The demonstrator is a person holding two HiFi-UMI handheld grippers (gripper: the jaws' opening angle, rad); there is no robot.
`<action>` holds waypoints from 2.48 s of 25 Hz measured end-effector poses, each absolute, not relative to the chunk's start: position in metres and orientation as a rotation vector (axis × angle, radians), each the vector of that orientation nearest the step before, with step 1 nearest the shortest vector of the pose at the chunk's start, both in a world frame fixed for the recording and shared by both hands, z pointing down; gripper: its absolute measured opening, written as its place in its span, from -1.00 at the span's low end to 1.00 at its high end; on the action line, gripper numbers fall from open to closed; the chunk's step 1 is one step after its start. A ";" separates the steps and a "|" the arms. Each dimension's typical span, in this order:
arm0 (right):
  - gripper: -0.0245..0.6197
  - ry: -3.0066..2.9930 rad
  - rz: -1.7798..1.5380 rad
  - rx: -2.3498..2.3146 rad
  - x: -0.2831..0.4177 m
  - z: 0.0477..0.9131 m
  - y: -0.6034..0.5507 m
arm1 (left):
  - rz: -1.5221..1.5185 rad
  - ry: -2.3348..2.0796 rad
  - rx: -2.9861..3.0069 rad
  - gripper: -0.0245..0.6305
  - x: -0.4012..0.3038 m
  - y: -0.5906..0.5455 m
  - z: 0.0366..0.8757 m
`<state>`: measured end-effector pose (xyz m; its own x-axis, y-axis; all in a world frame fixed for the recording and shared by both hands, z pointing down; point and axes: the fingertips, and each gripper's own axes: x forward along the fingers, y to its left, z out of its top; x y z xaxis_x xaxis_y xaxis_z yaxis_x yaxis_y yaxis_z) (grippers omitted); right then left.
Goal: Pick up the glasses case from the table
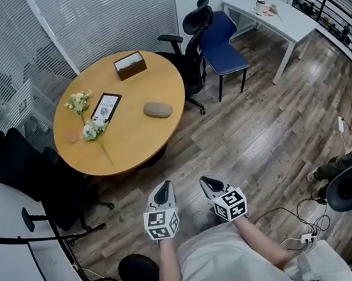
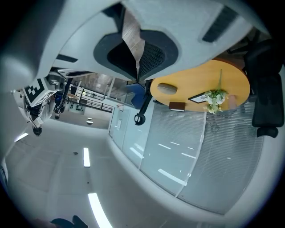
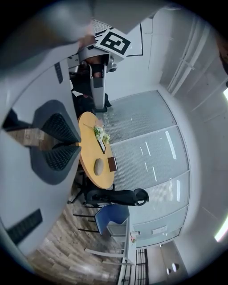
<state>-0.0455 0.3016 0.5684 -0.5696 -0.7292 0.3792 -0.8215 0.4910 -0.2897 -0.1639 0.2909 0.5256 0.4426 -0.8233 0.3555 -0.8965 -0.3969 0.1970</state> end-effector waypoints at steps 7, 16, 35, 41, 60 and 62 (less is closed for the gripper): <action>-0.65 -2.517 0.674 1.309 -0.045 0.573 0.305 | 0.276 -1.431 2.345 -0.87 -0.160 0.287 0.530; -0.44 -2.509 0.711 1.314 -0.035 0.582 0.288 | 0.286 -1.406 2.353 -0.52 -0.151 0.274 0.536; -0.29 -2.508 0.782 1.326 -0.016 0.577 0.144 | 0.339 -1.380 2.318 -0.34 -0.137 0.136 0.542; -0.28 -2.511 0.773 1.292 -0.014 0.573 0.097 | 0.317 -1.376 2.315 -0.32 -0.133 0.090 0.534; -0.27 -2.594 0.736 1.110 0.001 0.577 -0.031 | 0.304 -1.492 2.253 -0.29 -0.111 -0.016 0.540; -0.27 -2.600 0.755 1.105 0.003 0.582 -0.035 | 0.335 -1.487 2.253 -0.29 -0.107 -0.017 0.544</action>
